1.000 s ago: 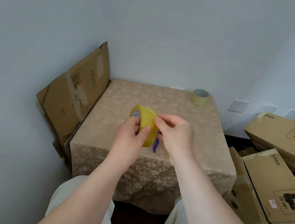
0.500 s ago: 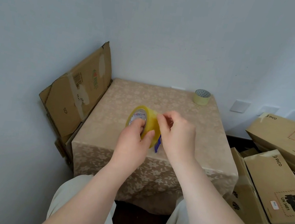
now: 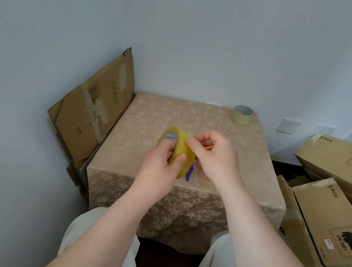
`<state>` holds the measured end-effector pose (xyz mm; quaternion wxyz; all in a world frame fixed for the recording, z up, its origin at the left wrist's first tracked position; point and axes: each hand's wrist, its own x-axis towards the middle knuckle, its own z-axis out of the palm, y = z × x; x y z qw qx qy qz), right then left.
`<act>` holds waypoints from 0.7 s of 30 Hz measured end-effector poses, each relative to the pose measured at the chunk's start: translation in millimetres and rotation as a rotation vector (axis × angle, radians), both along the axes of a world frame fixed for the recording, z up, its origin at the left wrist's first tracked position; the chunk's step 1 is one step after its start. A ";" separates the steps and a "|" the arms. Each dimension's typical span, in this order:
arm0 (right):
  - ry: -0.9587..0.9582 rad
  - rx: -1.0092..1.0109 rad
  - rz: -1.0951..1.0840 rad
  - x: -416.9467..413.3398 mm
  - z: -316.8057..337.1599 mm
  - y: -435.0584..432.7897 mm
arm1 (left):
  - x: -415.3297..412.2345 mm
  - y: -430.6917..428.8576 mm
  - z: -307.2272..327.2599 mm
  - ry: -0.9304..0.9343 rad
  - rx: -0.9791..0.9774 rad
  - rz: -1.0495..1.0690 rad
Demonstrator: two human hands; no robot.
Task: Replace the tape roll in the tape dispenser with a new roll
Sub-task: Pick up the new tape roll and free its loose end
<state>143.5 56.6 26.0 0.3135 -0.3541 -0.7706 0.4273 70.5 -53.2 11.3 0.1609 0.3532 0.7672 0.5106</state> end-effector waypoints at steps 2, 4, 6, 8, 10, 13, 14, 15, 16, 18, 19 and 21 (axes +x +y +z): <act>0.010 -0.091 0.019 0.4 -0.7 4.0 | 1.2 -0.1 0.1 0.010 -0.009 -0.010; -0.030 -0.013 -0.005 -0.6 -2.9 6.4 | 3.2 0.2 0.1 0.022 -0.020 -0.015; -0.135 0.176 -0.040 -1.2 -4.8 4.2 | 5.2 1.1 0.1 0.051 -0.029 -0.015; -0.230 0.338 -0.080 -1.9 -4.6 -1.1 | 6.2 2.6 -1.1 0.092 -0.033 -0.013; -0.291 0.396 -0.105 -2.8 -4.0 -3.9 | 6.5 3.9 -2.7 0.134 -0.040 -0.011; -0.330 0.402 -0.136 -5.2 -4.0 -3.5 | 7.9 3.9 -2.2 0.190 -0.071 -0.014; -0.333 0.393 -0.142 -5.9 -4.5 -2.6 | 8.3 4.0 -2.2 0.204 -0.079 -0.018; -0.330 0.378 -0.139 -6.4 -4.6 -2.2 | 8.6 3.7 -2.3 0.216 -0.088 -0.019; -0.321 0.353 -0.128 -7.2 -5.7 -1.6 | 8.6 3.5 -2.4 0.226 -0.092 -0.014; -0.284 0.268 -0.096 -8.4 -6.8 -1.5 | 7.3 3.2 -3.4 0.238 -0.098 0.001; -0.269 0.211 -0.077 -9.0 -6.6 -1.4 | 6.5 2.9 -3.5 0.243 -0.102 0.006; -0.267 0.143 -0.049 -9.9 -7.0 -1.3 | 4.9 2.2 -3.5 0.245 -0.105 0.010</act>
